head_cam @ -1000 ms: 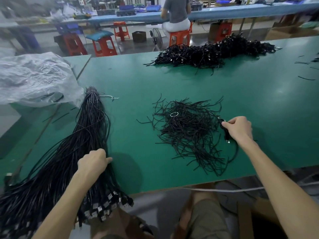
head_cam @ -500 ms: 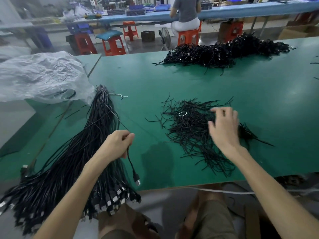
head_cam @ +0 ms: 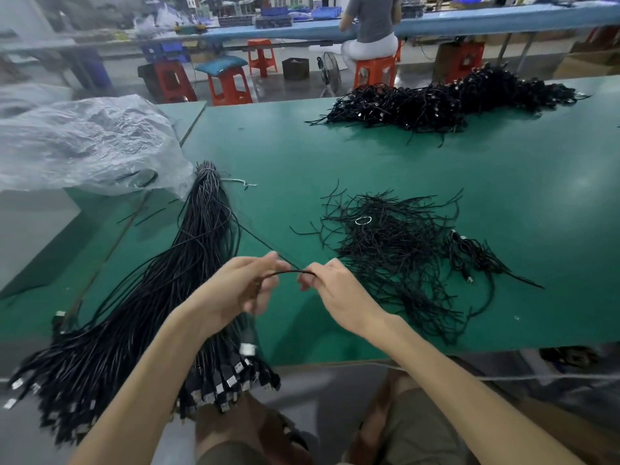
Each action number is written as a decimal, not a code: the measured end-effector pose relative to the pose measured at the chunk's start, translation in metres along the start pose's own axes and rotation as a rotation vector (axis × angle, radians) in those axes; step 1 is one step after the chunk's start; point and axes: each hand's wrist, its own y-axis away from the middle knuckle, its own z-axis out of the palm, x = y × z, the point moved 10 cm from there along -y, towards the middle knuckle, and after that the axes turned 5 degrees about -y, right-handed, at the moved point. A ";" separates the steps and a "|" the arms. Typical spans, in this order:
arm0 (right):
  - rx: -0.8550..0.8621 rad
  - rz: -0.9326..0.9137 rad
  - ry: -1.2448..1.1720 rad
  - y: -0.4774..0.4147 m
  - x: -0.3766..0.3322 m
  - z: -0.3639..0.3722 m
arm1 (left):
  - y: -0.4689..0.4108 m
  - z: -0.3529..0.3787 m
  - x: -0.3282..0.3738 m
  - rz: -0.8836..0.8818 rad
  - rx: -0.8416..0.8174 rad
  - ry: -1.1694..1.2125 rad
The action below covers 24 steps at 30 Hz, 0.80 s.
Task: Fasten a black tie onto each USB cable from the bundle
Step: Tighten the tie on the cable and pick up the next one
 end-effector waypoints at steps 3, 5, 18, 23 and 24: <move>-0.080 0.062 -0.002 0.012 0.006 0.007 | -0.003 -0.020 0.006 0.196 -0.015 0.397; -0.129 0.081 -0.068 0.021 0.005 0.015 | -0.004 -0.024 0.010 0.261 -0.050 0.608; -0.176 0.045 -0.170 0.054 0.003 0.035 | -0.012 -0.012 0.000 0.169 0.094 0.745; -0.189 0.086 -0.291 0.060 0.010 0.040 | -0.007 -0.003 0.011 0.207 0.054 0.725; -0.180 0.095 -0.306 0.059 0.012 0.039 | -0.006 0.002 0.015 0.219 0.009 0.688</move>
